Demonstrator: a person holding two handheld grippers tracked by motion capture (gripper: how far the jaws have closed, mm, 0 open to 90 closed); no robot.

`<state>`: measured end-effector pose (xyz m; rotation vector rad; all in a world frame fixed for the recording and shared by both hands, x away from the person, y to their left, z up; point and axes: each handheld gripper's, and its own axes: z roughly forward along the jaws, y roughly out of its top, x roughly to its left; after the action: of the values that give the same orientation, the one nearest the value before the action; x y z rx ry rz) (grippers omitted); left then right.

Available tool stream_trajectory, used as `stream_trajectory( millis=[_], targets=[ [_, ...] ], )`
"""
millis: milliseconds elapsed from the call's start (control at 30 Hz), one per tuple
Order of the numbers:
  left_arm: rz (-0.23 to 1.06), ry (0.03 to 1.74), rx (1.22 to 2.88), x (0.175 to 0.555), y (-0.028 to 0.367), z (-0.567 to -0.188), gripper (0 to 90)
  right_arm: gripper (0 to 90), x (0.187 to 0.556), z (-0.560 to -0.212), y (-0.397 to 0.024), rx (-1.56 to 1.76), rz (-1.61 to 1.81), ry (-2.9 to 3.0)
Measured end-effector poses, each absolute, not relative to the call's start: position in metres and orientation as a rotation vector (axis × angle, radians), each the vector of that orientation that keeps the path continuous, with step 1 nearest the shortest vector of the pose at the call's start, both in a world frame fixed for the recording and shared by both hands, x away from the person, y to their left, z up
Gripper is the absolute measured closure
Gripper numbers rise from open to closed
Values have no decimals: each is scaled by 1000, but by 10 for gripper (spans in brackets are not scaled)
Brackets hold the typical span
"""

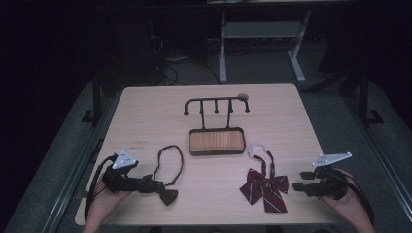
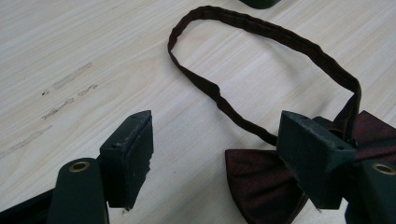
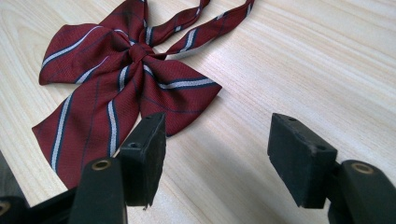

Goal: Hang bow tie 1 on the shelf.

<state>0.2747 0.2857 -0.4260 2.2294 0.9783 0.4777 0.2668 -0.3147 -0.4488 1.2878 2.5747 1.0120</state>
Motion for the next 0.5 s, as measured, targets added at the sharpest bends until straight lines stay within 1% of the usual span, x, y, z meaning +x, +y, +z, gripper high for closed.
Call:
stream_trajectory(
  millis=[167,500],
  targets=[
    [479,961,2239,274,284,-426,274,370,267,-447,-315,1257,1013,2579],
    [494,943,2248,272,284,-425,271,371,272,-436,-301,1211,1028,2599]
  ],
)
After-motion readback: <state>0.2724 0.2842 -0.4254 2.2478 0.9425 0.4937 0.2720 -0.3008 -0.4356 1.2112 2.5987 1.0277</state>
